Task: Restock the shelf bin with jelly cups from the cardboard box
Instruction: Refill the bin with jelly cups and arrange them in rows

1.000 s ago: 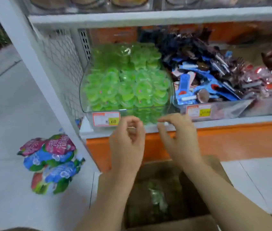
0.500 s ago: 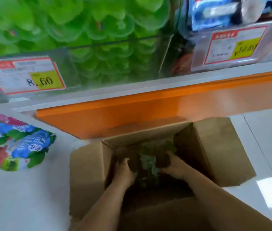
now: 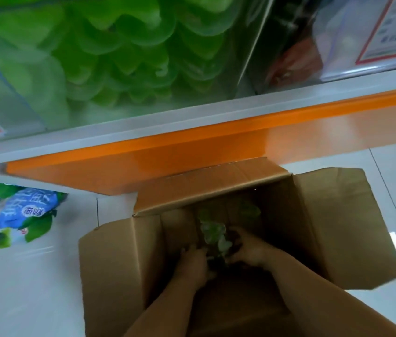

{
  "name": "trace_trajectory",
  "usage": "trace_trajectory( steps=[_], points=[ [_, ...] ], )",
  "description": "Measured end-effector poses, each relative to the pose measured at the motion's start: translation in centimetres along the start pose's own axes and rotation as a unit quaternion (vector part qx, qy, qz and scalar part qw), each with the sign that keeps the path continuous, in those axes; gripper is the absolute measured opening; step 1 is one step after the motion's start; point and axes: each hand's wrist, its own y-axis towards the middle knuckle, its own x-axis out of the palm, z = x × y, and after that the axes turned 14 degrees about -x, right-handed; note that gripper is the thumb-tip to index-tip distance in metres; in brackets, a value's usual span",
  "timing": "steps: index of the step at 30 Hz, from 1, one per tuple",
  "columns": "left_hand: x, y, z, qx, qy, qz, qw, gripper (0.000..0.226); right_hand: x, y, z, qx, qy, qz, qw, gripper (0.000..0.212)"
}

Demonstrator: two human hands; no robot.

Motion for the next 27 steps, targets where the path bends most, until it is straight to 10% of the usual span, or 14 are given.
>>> trace_trajectory(
  steps=[9, 23, 27],
  points=[
    [-4.4, -1.5, -0.6, 0.035, -0.124, 0.076, 0.989, 0.029, 0.7, 1.3, 0.7, -0.019, -0.126, -0.05, 0.991, 0.102],
    [-9.2, -6.8, -1.0, 0.118, -0.266, 0.057, 0.955, 0.038, 0.6, -0.6, -0.5, -0.054, -0.116, -0.027, 0.991, 0.081],
    [-9.4, -7.6, -1.5, 0.124, -0.255, 0.074, 0.956, 0.038, -0.3, -1.3, -1.7, -0.04, -0.108, -0.039, 0.993, 0.043]
  ],
)
